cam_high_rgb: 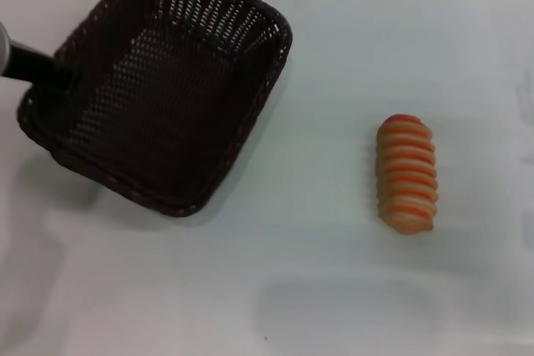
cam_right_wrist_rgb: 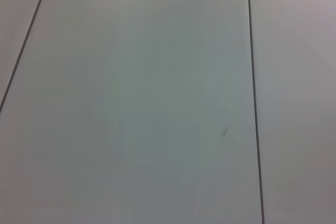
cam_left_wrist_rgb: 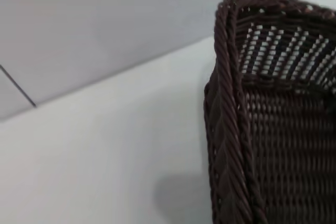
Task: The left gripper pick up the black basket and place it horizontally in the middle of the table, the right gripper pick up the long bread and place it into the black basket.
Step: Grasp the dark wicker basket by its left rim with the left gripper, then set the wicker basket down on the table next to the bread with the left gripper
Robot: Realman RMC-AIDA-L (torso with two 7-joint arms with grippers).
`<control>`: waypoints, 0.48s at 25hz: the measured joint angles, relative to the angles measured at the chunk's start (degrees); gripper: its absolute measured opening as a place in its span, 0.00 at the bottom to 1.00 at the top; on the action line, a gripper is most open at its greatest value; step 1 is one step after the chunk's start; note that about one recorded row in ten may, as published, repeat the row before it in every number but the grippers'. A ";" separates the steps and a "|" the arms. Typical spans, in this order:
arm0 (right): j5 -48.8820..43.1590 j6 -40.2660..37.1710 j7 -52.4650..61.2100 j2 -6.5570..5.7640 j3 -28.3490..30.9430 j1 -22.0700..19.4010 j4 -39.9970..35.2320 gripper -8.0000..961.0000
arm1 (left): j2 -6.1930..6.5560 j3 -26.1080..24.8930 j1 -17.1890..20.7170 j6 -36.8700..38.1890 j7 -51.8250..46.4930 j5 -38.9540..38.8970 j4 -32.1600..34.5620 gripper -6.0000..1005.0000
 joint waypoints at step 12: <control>1.45 0.42 0.21 0.09 0.05 -0.01 0.06 0.70 | 0.15 -12.39 -0.79 -1.81 20.92 -11.98 -2.84 0.20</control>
